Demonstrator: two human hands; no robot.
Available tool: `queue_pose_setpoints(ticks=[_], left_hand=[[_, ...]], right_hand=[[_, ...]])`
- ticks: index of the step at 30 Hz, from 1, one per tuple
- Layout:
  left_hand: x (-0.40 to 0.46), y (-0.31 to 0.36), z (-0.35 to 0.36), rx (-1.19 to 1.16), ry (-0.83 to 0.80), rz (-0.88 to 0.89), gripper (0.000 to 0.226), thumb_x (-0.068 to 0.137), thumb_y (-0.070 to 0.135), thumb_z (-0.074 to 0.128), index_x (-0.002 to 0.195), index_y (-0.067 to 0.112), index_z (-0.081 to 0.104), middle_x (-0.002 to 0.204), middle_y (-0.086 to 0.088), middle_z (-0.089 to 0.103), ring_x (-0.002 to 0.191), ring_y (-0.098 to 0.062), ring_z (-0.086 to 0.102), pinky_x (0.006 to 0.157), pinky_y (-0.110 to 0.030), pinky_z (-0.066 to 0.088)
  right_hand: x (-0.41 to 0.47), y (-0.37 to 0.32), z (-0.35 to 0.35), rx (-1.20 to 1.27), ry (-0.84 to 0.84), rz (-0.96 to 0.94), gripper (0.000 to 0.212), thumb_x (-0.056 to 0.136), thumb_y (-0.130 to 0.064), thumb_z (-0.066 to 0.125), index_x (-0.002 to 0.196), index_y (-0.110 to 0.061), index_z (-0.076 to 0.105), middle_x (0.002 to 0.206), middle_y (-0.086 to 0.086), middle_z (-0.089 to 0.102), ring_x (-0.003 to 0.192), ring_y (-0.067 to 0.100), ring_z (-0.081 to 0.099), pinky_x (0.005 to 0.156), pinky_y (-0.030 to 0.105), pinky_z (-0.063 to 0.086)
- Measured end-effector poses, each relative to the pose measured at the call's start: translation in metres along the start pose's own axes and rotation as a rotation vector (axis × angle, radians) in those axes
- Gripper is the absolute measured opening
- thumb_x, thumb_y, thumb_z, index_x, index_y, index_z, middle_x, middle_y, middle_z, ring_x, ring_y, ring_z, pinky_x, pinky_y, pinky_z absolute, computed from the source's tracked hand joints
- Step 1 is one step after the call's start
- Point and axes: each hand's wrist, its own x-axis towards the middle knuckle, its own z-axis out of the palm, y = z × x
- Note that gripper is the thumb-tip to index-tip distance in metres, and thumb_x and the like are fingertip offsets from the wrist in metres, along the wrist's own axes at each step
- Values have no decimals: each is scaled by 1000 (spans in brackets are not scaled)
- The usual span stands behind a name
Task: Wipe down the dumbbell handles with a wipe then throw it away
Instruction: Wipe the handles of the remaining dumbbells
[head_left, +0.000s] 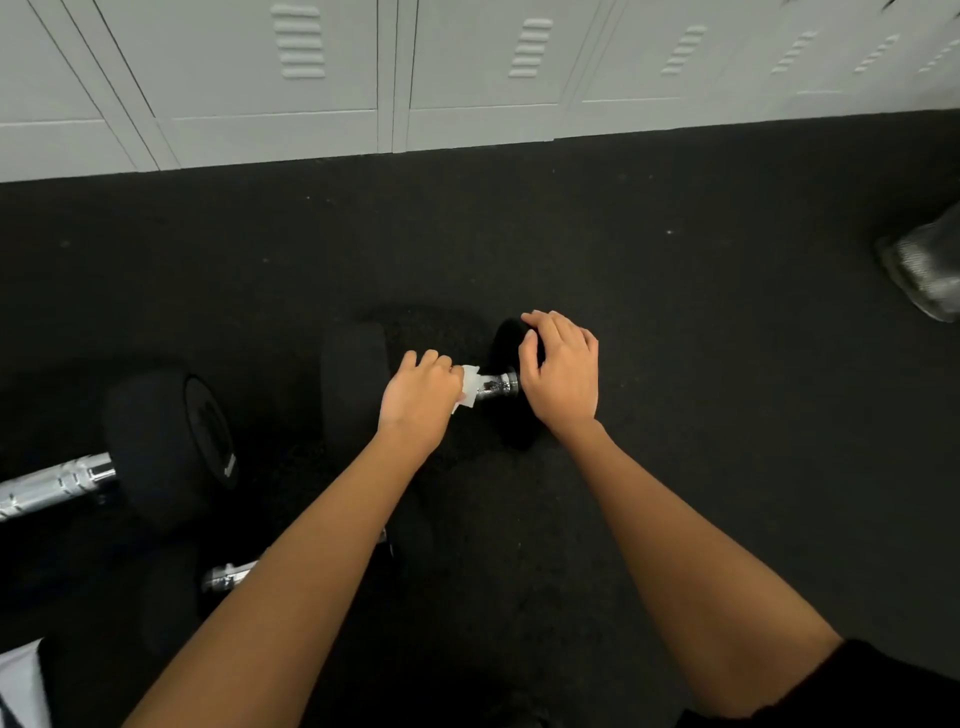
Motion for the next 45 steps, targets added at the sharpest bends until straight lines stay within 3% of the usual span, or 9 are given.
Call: queue_pose_setpoints(ticks=[3,10,17,22,26,31,35,41,45], left_hand=[[2,3,3,-113,10,-62,33,93,19,57,125,14,52,116,-3,55,110,-19,46,90,-30,39],[-1,13,20,-525,203,-198,25,96,18,49,112,7,65,107,-6,58,104,-20,43,81,-28,45],[1,34,21,-584,228,-137,33,89,8,59,123,8,60,117,-12,56,110,-27,48,87,-41,49],[-4,22,27,-464,380,-144,20,77,7,72,97,10,70,92,-6,62,88,-25,55,83,-41,47],[-5,37,30,-570,404,-289,15,84,11,66,99,11,67,97,-5,59,93,-23,52,89,-41,44],[13,41,26,-655,330,-156,25,85,12,64,110,12,68,105,-3,63,102,-22,52,96,-36,40],[4,29,28,-472,407,-56,13,78,10,71,91,12,70,91,-5,61,89,-24,56,95,-43,41],[-4,49,33,-619,441,-374,14,85,19,66,98,15,66,99,-2,58,96,-20,52,99,-38,37],[8,48,25,-676,316,-321,26,86,17,63,112,17,66,109,-1,60,109,-18,51,116,-47,14]], right_hand=[[1,-2,-1,20,-20,9,33,94,-27,38,115,-19,62,118,-5,64,121,12,51,104,32,33],[0,2,3,19,-3,-3,35,94,-30,35,116,-19,61,118,-5,63,120,12,51,102,32,37],[1,3,4,35,19,-7,31,94,-26,41,115,-19,62,118,-4,64,120,13,52,101,32,38],[0,4,5,55,38,-8,33,94,-28,39,115,-19,63,119,-5,64,122,13,51,102,31,36],[0,4,5,52,50,6,32,94,-28,40,115,-19,63,119,-6,64,123,12,50,101,29,35],[1,4,6,64,53,10,29,94,-25,43,115,-19,63,119,-6,64,122,12,51,101,27,35],[0,4,6,63,61,14,29,94,-25,43,114,-19,64,118,-6,64,122,11,51,100,25,34],[-1,2,5,53,62,29,29,94,-25,44,115,-19,64,119,-7,64,123,11,50,101,28,36],[-1,1,5,63,61,32,30,94,-25,43,114,-19,64,119,-6,65,123,12,51,100,29,38]])
